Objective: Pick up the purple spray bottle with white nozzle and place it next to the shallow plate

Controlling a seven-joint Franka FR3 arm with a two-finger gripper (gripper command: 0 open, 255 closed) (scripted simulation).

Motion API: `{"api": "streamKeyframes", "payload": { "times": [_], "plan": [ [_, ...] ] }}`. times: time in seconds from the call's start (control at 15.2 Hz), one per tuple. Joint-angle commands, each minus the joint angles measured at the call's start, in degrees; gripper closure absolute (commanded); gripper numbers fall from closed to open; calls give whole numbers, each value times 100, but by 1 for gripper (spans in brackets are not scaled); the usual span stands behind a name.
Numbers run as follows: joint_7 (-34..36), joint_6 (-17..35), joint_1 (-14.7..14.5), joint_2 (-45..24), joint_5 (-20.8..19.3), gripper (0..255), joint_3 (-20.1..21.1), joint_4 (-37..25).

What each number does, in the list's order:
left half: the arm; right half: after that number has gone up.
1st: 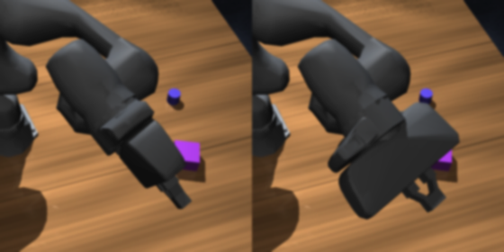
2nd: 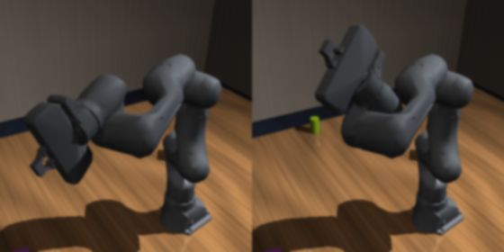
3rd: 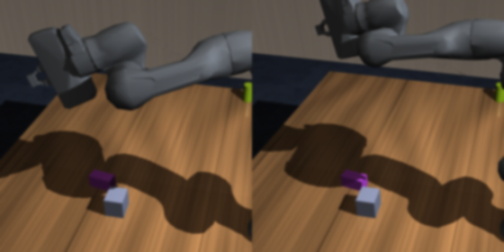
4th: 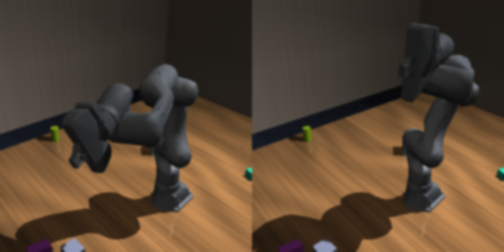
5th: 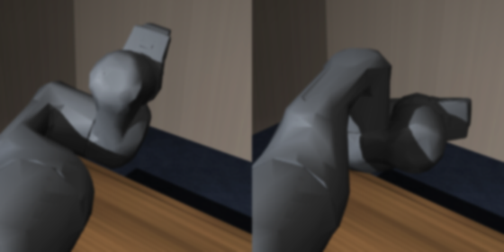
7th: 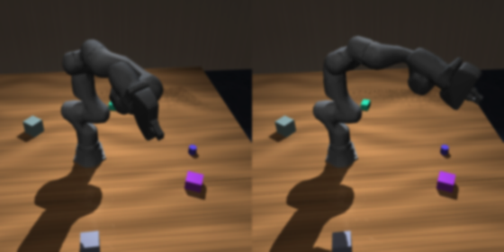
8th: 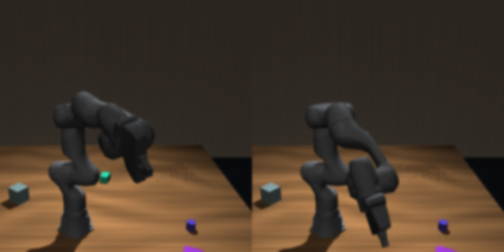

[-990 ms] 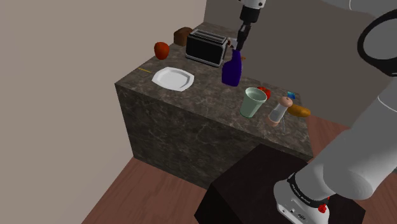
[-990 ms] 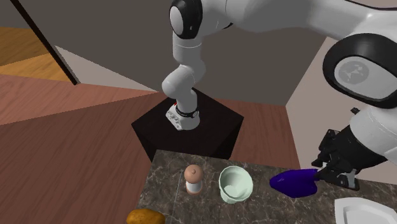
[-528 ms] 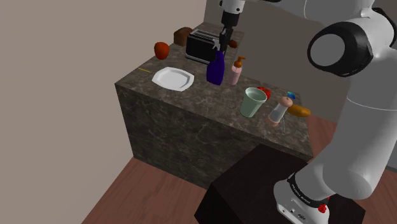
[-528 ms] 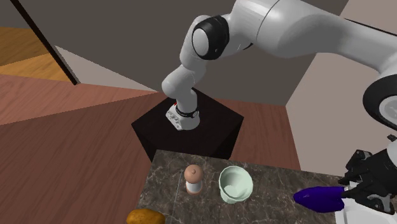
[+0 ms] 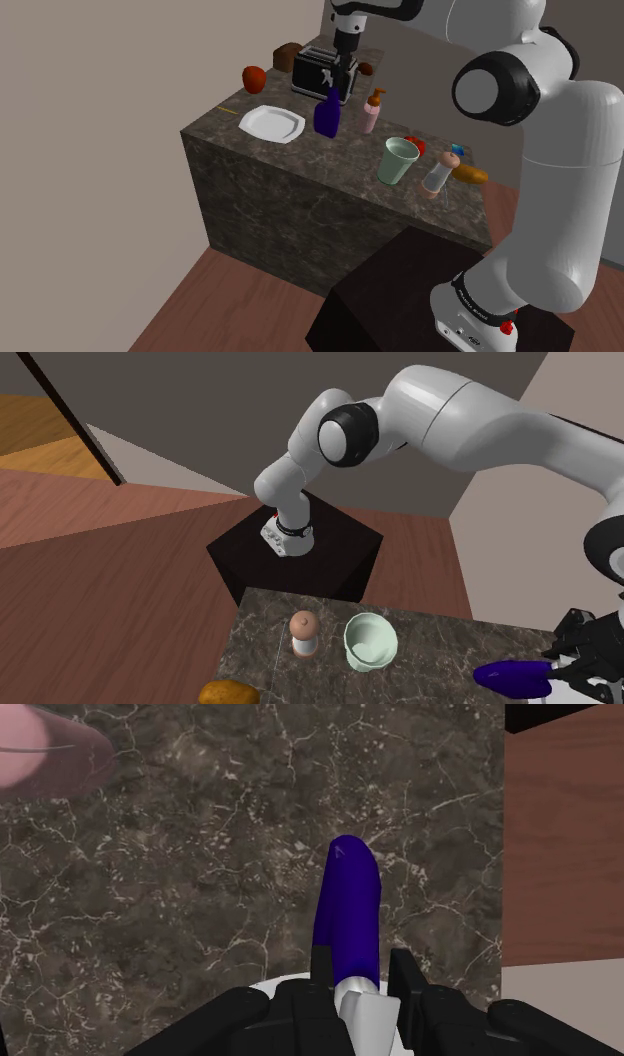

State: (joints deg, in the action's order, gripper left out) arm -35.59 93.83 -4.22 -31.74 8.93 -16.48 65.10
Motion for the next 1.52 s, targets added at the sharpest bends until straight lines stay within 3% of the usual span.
{"api": "streamKeyframes", "payload": {
  "times": [0.0, 0.59, 1.12, 1.19, 1.45],
  "plan": [
    [-2, 163, -25, 28, -4, 255, 1, 186],
    [-42, 914, -94, 39, 8, 255, 14, 955],
    [-42, 914, -94, 39, 8, 255, 14, 955],
    [-42, 914, -94, 39, 8, 0, 14, 955],
    [-42, 914, -94, 39, 8, 0, 14, 955]
  ]
}}
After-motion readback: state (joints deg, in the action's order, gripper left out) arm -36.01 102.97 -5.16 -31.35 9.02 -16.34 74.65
